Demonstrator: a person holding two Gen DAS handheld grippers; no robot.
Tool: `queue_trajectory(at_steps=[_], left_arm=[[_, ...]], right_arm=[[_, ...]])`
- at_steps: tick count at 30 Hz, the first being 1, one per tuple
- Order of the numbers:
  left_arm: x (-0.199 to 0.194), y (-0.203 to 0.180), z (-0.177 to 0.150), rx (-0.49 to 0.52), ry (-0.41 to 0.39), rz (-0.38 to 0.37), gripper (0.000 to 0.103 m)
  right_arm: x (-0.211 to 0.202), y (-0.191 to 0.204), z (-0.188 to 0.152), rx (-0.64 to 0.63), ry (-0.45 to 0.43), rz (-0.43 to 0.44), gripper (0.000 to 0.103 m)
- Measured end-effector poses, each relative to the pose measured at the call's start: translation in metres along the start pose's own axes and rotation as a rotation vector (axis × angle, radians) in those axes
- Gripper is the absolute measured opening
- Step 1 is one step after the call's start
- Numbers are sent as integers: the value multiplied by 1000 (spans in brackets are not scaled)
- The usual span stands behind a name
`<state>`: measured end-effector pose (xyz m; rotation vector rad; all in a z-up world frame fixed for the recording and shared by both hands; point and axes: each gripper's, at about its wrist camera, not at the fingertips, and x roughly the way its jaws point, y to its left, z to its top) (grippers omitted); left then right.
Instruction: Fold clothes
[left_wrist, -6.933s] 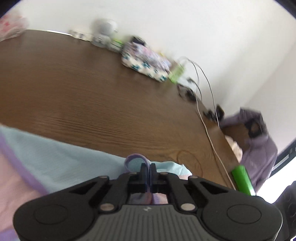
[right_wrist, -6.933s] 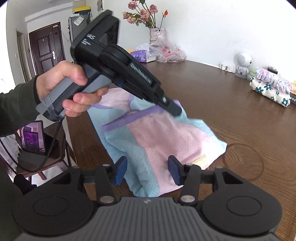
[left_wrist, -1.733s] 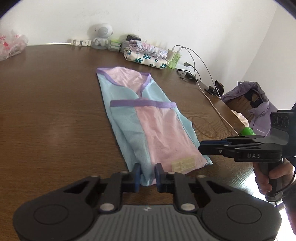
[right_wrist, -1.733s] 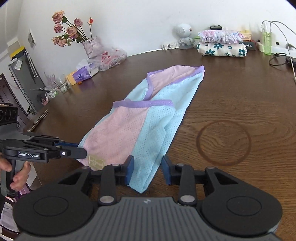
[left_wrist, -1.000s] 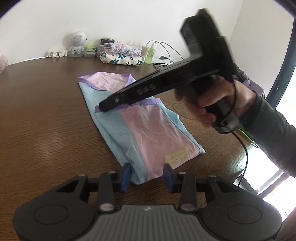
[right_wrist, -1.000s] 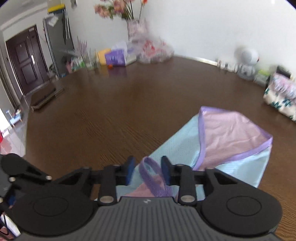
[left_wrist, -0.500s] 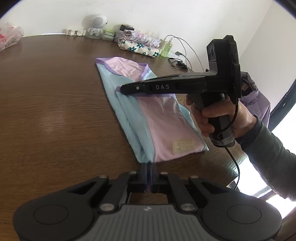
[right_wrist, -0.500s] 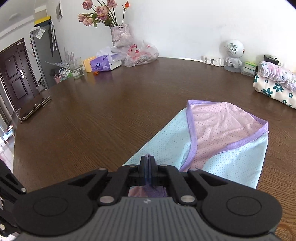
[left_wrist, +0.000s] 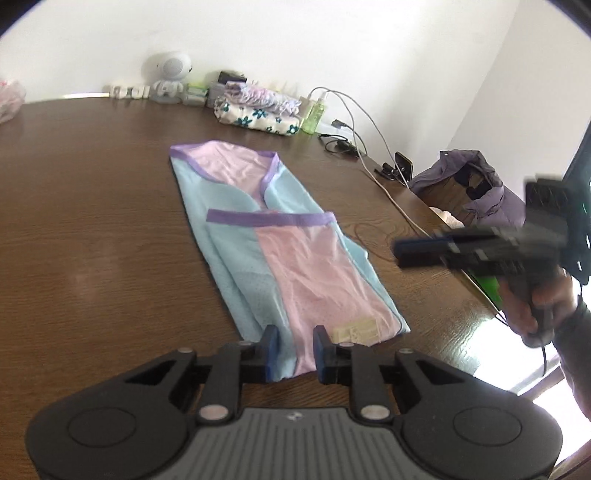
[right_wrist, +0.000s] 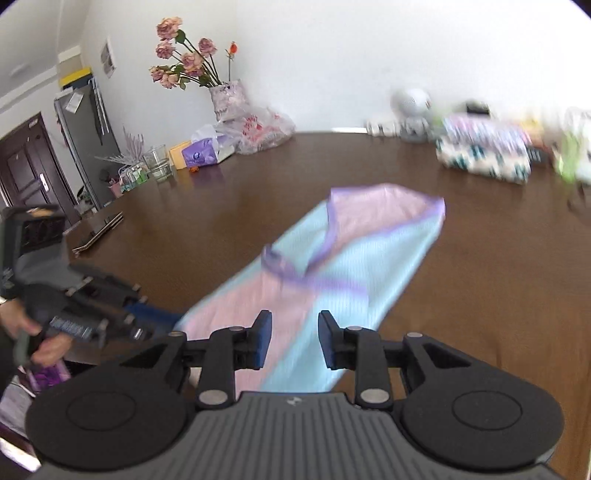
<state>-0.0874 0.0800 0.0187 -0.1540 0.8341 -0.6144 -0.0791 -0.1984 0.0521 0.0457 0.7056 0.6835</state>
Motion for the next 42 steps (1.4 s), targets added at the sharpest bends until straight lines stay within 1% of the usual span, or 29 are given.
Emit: queue_trajectory(at_steps=[2, 4, 7, 8, 9, 11, 13, 15, 16, 17, 18, 19, 21, 22, 24, 25, 26, 28, 30, 32, 33, 34, 35, 38, 42], left_arm=[[1, 6, -2, -42, 8, 3, 12], [2, 8, -3, -74, 5, -4, 11], [2, 5, -5, -66, 5, 3, 10], [2, 4, -5, -63, 5, 4, 9], [2, 5, -6, -67, 4, 2, 9], [-1, 7, -7, -72, 7, 7, 9], [-10, 10, -8, -49, -2, 38, 11], [-21, 5, -10, 25, -25, 44, 15], [-24, 0, -10, 69, -35, 36, 20], [-27, -4, -11, 112, -45, 28, 30], [-27, -9, -11, 155, -44, 29, 40], [-26, -12, -12, 194, -40, 39, 41], [-21, -14, -13, 263, -23, 61, 41], [-18, -12, -14, 270, -10, 70, 40], [-14, -7, -16, 282, 9, 73, 35], [-14, -4, -17, 293, -2, 63, 33], [-14, -3, -18, 299, -3, 55, 27], [-12, 0, -19, 318, -19, 49, 24], [-11, 0, -20, 348, -17, 39, 11], [-11, -2, -20, 358, -11, 33, 9], [-11, -3, -22, 360, -10, 35, 7], [-12, -4, -22, 357, -6, 34, 6], [-13, -4, -22, 347, -4, 33, 5], [-17, -4, -27, 310, -15, 35, 3], [-22, -12, -37, 283, -24, 28, 1]], right_arm=[[-12, 2, -22, -3, -5, 10, 29], [-12, 7, -36, -20, -16, 15, 33], [-3, 9, -46, -46, -16, 33, 33], [2, 9, -47, -58, 0, 25, 27], [5, 10, -49, -77, 7, 15, 24], [6, 11, -51, -110, 8, 19, 6], [4, 11, -51, -126, 16, 17, 6], [0, 12, -52, -149, 18, 7, 9], [-2, 13, -52, -160, 18, 6, 16], [-4, 15, -51, -171, 16, 12, 31], [-5, 17, -51, -182, 12, 16, 38], [-5, 20, -50, -192, 4, 17, 41], [-4, 25, -49, -212, -9, 20, 40], [-2, 26, -49, -219, -6, 20, 40], [2, 30, -49, -237, 3, 18, 40], [4, 32, -50, -251, 9, 12, 38], [6, 33, -51, -263, 15, 7, 35], [10, 35, -53, -287, 29, -4, 30], [10, 39, -56, -320, 22, -18, 29], [10, 38, -55, -309, 25, -16, 16], [10, 38, -55, -310, 26, -19, 14], [10, 37, -55, -311, 28, -22, 7], [9, 37, -55, -311, 29, -25, 3], [5, 36, -57, -309, 34, -25, 2], [-2, 36, -63, -311, 38, -25, 2]])
